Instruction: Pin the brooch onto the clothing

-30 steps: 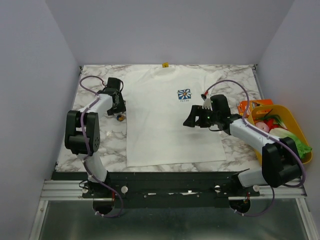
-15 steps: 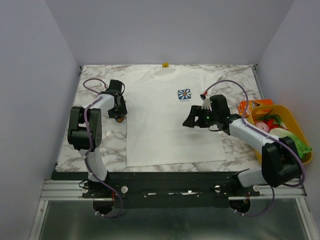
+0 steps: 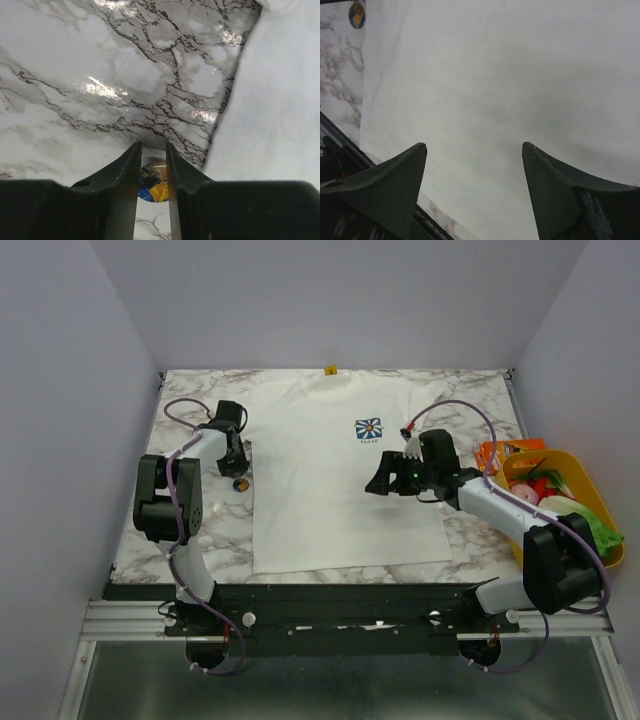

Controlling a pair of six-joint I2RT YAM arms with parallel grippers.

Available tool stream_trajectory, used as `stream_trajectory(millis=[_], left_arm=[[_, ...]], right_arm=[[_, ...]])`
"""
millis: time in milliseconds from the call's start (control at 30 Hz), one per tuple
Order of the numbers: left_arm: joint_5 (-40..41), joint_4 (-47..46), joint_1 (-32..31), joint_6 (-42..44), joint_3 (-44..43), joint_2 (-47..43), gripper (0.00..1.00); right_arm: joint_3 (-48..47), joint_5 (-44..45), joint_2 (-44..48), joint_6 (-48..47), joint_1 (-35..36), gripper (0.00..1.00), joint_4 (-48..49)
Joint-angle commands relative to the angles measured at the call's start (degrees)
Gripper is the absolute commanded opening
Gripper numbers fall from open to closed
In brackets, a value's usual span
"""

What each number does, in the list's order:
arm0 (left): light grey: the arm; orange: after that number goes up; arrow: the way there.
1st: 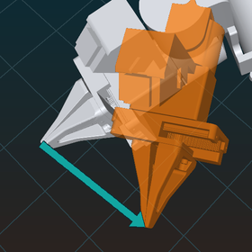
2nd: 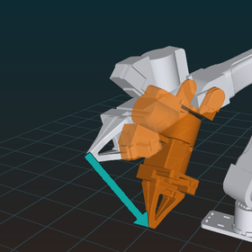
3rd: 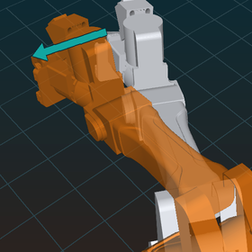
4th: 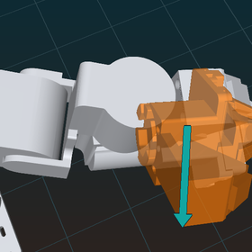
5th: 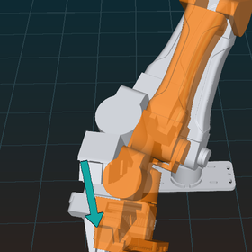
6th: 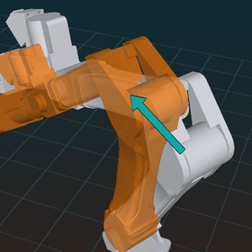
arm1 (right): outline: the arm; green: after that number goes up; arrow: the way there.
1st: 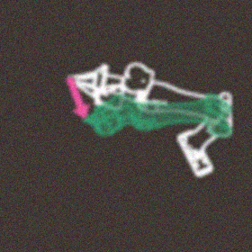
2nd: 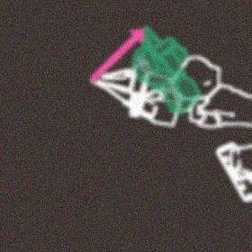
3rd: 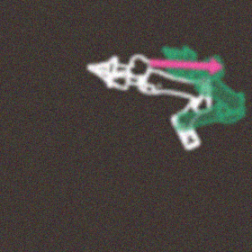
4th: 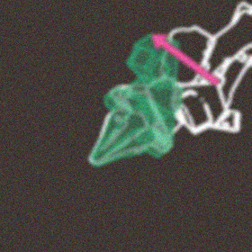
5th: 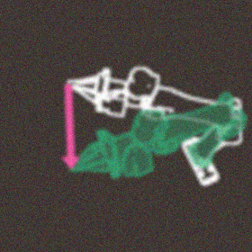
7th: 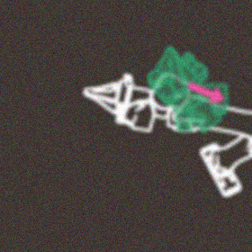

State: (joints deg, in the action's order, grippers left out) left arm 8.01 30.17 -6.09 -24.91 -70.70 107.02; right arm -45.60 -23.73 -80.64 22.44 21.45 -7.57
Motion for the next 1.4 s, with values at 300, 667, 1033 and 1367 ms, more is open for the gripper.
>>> stream_trajectory(millis=[300, 667, 1033, 1367], left_arm=[[1.1, 10.9, -0.2, 2.6, -5.6, -5.2, 0.55], [-7.9, 28.3, -0.4, 10.5, -19.3, 5.9, 0.61], [-8.5, 34.2, -0.4, 14.9, -21.5, 10.7, 0.67], [-9.7, 35.0, -0.3, 15.8, -24.0, 16.1, 0.68]], right_arm=[[-4.2, -2.2, -3.2, -1.3, 3.4, 0.85, -0.7], [-6.9, -3.9, -5.6, -3.1, 4.7, 0.85, -2.5], [-6.2, -4.5, -5.9, -4.9, 4.7, 0.85, -3.7], [-5.7, -4.6, -5.2, -5.3, 4.8, 0.86, -3.7]])
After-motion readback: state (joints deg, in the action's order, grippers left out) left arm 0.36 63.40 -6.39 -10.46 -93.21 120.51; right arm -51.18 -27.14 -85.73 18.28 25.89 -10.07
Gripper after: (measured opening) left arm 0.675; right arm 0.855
